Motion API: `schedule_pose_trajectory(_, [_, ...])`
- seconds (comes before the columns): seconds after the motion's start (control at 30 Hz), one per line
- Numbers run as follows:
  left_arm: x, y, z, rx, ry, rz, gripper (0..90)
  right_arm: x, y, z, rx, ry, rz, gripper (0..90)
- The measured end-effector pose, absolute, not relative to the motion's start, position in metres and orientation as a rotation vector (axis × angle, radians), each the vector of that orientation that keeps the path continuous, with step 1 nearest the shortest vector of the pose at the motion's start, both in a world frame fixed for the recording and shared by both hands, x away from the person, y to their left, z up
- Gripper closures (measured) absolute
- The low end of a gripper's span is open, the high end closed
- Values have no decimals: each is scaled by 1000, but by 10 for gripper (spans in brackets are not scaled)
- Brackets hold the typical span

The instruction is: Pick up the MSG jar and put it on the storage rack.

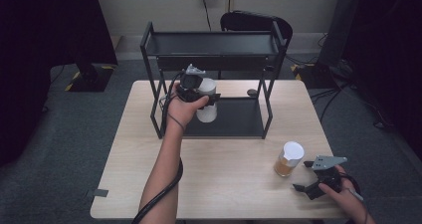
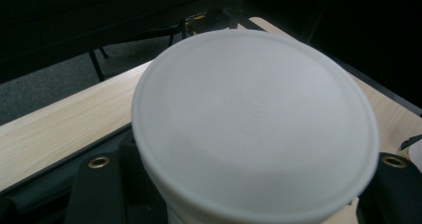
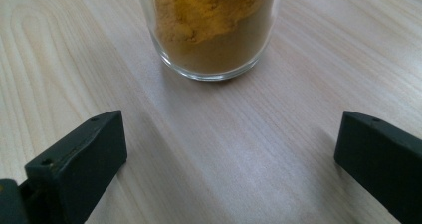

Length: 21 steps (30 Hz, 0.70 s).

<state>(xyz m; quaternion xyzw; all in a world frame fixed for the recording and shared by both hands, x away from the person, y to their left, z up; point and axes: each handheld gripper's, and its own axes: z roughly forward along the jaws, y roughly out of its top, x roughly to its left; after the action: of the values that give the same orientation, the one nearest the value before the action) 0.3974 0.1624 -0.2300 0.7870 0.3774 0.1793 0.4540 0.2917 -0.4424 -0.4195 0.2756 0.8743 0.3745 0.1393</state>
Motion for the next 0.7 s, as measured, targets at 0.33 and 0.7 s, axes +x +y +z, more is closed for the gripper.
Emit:
schedule_pose_trajectory(0.33, [399,157,-210,1934,918,455,339,292,-442,-420,796,2527,1083,0])
schedule_pose_trajectory(0.7, [402,152,-188,1936,903,461,339,292,-442,-419,797,2527,1082,0])
